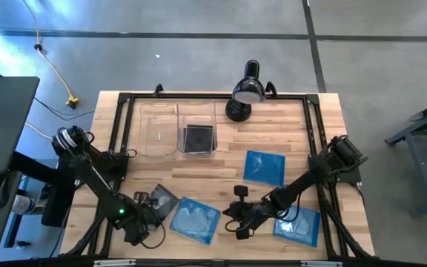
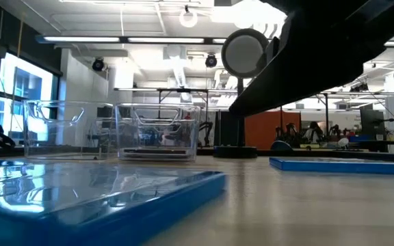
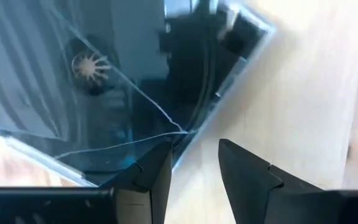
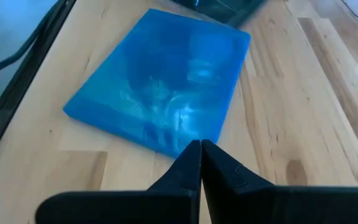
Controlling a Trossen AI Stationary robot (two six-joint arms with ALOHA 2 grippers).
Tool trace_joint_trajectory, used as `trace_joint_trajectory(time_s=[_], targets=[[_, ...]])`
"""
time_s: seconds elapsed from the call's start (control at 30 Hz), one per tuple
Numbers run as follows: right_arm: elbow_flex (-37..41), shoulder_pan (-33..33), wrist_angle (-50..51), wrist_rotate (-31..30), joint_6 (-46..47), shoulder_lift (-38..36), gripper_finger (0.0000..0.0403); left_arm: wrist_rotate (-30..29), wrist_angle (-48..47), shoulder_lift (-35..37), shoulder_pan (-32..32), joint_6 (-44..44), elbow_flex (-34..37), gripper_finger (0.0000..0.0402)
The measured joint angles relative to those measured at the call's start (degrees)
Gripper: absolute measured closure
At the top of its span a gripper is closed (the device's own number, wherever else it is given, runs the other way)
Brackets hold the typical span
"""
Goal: Pick & place jewel cases by type
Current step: Put the black CD case into the right transparent bin
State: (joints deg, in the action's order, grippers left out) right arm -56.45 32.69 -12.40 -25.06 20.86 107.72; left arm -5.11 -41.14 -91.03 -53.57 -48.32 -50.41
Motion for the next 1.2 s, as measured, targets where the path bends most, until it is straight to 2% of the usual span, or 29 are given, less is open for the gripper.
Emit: trace_joint_trajectory(time_s=[0.27, 0.43, 0.5, 0.57, 0.67, 0.73, 0.87, 1.03, 1.2], targets=[[0.0, -0.04, 0.81, -1.09, -0.33, 0.0, 0.0402, -9.25, 3.55, -0.08, 6.36, 12.23, -4.75, 0.0273], [0.0, -0.05, 0.4, -0.99, -0.34, 0.0, 0.0402, -9.95, 7.99, -0.01, 11.49, 17.05, -4.82, 0.0273], [0.0, -0.3, -1.54, 0.39, -0.58, 0.0, 0.0402, -7.69, 5.46, 0.07, 13.56, 16.32, -5.26, 0.0273], [0.0, -0.51, -4.19, 2.21, -1.94, 0.01, 0.0402, -4.28, -0.71, 0.74, 14.93, 12.93, -6.6, 0.0273], [-0.02, -0.7, -7.61, 3.37, -4.84, 0.31, 0.0402, -0.2, -13.45, 0.9, 16.83, 0.57, -9.7, 0.0273], [-0.06, -0.87, -8.31, 3.66, -5.34, 0.82, 0.0402, 0.0, -22.73, 0.89, 17.67, -6.7, -11.15, 0.0273], [-0.04, -1.23, -8.17, 3.33, -5.18, 2.13, 0.0402, -1.72, -30.78, 2.29, 18.13, -19.86, -10.95, 0.0273], [-0.17, -2.73, -8.27, 3.12, -4.47, 3.08, 0.0402, -2.04, -28.48, 7.7, 19.47, -27.56, -5.41, 0.0273], [-0.18, -3.68, -9.51, 0.27, -3.97, 3.06, 0.0402, -2.67, -15.25, 16.09, 19.87, -31.29, 3.17, 0.0273]])
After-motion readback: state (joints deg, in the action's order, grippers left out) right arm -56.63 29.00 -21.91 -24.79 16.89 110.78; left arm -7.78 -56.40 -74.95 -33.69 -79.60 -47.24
